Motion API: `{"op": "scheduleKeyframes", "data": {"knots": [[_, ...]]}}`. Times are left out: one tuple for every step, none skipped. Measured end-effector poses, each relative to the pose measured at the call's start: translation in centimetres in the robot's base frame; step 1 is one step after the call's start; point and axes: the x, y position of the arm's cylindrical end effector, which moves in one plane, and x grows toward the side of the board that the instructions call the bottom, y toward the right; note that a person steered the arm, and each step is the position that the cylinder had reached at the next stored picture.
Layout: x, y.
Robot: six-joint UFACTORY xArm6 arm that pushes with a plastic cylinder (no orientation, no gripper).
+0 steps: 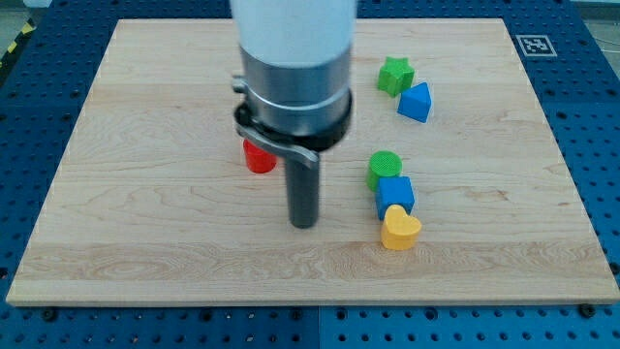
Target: Move green circle away from the blue cube
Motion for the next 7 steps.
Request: {"op": "scheduleKeyframes", "data": {"knots": [[4.5, 3.2], [6.9, 7.8], [6.8, 9.6], [4.5, 14.6], [2.9, 15.0], [0.7, 12.5], [0.0, 11.9]]}}
